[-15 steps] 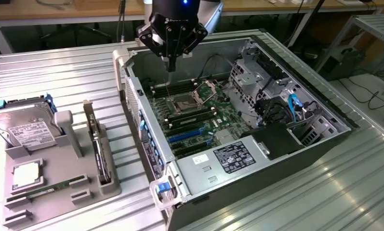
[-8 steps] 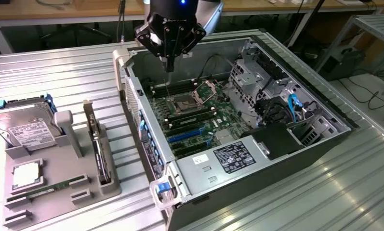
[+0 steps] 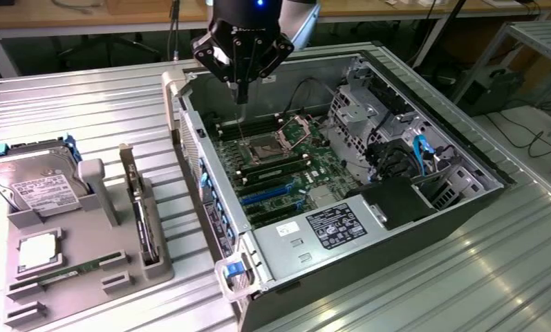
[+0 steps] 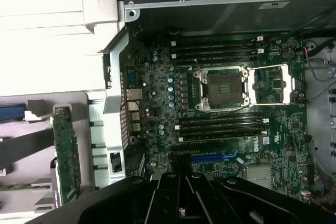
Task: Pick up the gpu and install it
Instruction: 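Reach for the gpu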
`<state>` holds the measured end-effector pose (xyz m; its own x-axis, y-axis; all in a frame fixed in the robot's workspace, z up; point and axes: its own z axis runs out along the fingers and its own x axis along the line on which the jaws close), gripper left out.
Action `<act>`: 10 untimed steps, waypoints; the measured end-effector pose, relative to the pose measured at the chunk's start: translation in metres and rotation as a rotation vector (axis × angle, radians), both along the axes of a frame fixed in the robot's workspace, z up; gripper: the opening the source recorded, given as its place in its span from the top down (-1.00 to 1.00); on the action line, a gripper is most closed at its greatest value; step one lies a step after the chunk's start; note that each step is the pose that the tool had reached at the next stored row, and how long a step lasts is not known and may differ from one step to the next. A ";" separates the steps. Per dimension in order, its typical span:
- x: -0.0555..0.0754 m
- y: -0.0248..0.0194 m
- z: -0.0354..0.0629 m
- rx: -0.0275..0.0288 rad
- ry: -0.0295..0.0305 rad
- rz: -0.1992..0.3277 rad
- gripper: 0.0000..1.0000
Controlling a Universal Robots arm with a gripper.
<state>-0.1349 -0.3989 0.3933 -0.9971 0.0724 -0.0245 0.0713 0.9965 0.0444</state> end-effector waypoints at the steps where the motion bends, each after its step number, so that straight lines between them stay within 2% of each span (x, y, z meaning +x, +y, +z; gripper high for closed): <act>1: 0.000 0.0000 0.0000 0.0000 0.0000 0.000 0.79; 10: -0.005 0.0000 0.0000 0.0000 0.0000 0.000 0.79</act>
<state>-0.1397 -0.3989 0.3933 -0.9971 0.0724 -0.0245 0.0712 0.9965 0.0443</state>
